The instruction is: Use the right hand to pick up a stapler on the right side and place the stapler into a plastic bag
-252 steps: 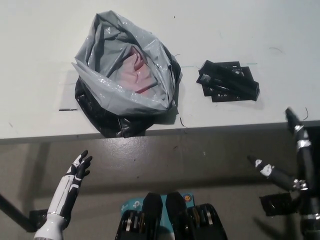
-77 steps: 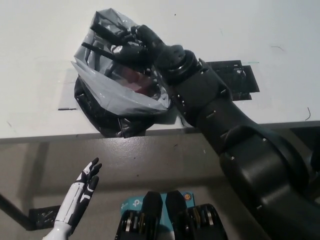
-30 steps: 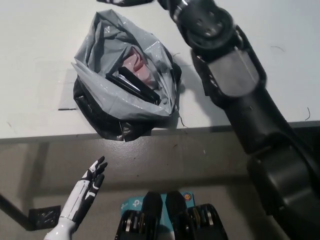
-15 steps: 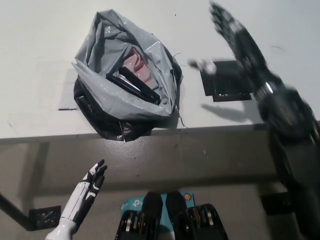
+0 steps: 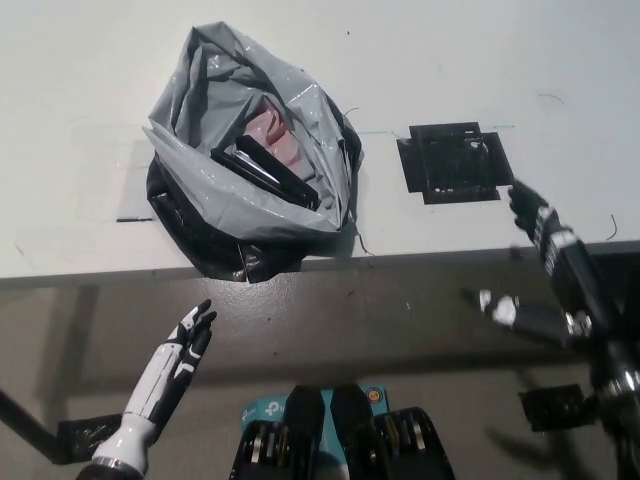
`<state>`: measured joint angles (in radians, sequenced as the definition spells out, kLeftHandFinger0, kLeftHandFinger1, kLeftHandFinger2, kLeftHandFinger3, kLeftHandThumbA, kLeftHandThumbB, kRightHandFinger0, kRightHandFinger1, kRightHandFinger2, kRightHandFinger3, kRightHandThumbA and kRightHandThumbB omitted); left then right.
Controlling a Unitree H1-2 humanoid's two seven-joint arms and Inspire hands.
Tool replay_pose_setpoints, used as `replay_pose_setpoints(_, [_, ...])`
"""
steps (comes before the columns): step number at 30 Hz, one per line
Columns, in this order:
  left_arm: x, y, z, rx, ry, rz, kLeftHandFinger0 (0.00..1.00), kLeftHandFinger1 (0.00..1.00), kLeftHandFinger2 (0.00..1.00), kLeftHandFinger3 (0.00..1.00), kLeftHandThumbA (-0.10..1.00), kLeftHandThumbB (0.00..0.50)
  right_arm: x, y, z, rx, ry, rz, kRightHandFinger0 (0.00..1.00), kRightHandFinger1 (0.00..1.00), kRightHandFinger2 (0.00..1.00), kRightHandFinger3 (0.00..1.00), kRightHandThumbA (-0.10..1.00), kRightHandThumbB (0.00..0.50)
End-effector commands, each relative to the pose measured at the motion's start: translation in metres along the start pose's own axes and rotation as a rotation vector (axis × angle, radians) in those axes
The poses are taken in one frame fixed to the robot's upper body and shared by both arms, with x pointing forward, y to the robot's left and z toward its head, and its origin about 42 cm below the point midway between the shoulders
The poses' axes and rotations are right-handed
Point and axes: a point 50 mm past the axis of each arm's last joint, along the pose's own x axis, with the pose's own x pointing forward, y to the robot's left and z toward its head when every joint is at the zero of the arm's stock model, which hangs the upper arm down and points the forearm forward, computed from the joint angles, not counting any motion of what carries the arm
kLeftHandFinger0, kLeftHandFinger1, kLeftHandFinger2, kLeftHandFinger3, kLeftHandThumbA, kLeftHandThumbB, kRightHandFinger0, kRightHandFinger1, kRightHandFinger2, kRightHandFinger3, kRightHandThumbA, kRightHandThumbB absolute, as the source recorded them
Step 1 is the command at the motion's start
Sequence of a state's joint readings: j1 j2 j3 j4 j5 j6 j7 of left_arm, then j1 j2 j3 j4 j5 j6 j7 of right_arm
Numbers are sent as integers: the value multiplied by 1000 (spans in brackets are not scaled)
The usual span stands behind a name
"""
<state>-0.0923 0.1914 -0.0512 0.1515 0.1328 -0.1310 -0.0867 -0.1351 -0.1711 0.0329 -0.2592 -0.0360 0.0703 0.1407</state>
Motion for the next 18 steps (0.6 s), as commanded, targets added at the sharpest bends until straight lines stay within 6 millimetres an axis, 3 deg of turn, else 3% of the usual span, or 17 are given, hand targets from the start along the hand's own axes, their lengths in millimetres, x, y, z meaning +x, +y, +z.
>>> replay_pose_setpoints(1, [20,15,25,10,-132,44,1000,1000,1000,1000,1000,363,-51,17,71,-105,-532,-52,1000,1000,1000,1000,1000,342])
replay_pose_setpoints(2, [19,14,24,8,-131,42,1000,1000,1000,1000,1000,364,-49,20,54,-92,-458,-74,1000,1000,1000,1000,1000,354])
replay_pose_setpoints(4, [14,12,21,5,-123,34,1000,1000,1000,1000,1000,364,-48,26,18,-75,-328,-79,1000,1000,1000,1000,993,321])
replay_pose_setpoints(8, [5,9,17,2,-116,34,1000,1000,1000,1000,1000,345,-45,33,-41,-67,-118,-54,1000,1000,1000,1000,938,331])
replay_pose_setpoints(11, [1,12,16,8,-109,39,1000,1000,1000,1000,1000,359,-45,38,-63,-77,-32,-10,1000,1000,1000,1000,909,327])
replay_pose_setpoints(18, [-5,11,12,-6,-112,34,1000,1000,1000,1000,1000,366,-51,41,-91,-20,53,45,1000,1000,1000,1000,861,331])
